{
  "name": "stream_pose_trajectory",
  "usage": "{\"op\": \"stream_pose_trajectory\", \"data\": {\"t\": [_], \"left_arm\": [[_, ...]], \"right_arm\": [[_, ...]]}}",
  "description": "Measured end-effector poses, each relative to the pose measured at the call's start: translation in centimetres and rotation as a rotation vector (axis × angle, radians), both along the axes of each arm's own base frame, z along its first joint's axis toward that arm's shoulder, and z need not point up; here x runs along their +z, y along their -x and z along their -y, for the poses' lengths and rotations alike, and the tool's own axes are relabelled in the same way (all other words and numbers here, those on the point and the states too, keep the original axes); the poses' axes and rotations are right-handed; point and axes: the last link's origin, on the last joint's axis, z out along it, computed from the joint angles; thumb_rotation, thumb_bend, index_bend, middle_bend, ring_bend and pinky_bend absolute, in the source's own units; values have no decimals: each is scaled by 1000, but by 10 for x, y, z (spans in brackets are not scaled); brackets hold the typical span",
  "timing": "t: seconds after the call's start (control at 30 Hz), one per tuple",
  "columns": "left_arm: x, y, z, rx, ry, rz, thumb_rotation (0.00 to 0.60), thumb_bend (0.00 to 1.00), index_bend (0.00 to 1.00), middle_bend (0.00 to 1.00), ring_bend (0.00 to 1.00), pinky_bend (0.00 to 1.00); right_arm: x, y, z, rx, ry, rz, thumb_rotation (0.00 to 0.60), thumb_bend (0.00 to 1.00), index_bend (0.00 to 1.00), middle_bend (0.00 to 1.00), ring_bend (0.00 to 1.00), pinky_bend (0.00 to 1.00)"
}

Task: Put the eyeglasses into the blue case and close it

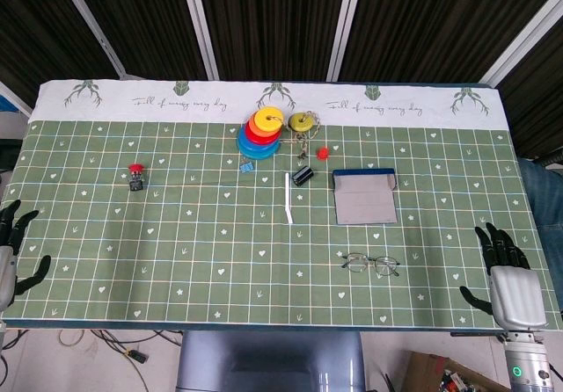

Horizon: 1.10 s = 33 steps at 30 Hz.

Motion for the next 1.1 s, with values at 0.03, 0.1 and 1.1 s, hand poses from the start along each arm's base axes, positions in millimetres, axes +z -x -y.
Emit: {"op": "stream_pose_trajectory", "data": {"t": [0.03, 0.1, 1.1], "left_arm": [[0, 0, -1, -1, 0, -2, 600, 330, 139, 0, 0, 0], [-1, 0, 0, 0, 4, -6, 600, 330, 140, 0, 0, 0], [-1, -3, 5, -5, -4, 8, 600, 330, 145, 0, 0, 0]], "right_arm": [[-1, 0, 0, 1, -3, -1, 600, 234, 0, 12, 58, 199], [-2, -1, -2, 2, -14, -1, 600, 233, 0, 12, 58, 199], [-8, 5, 0, -24, -88, 57, 600, 233, 2, 13, 59, 199]]}}
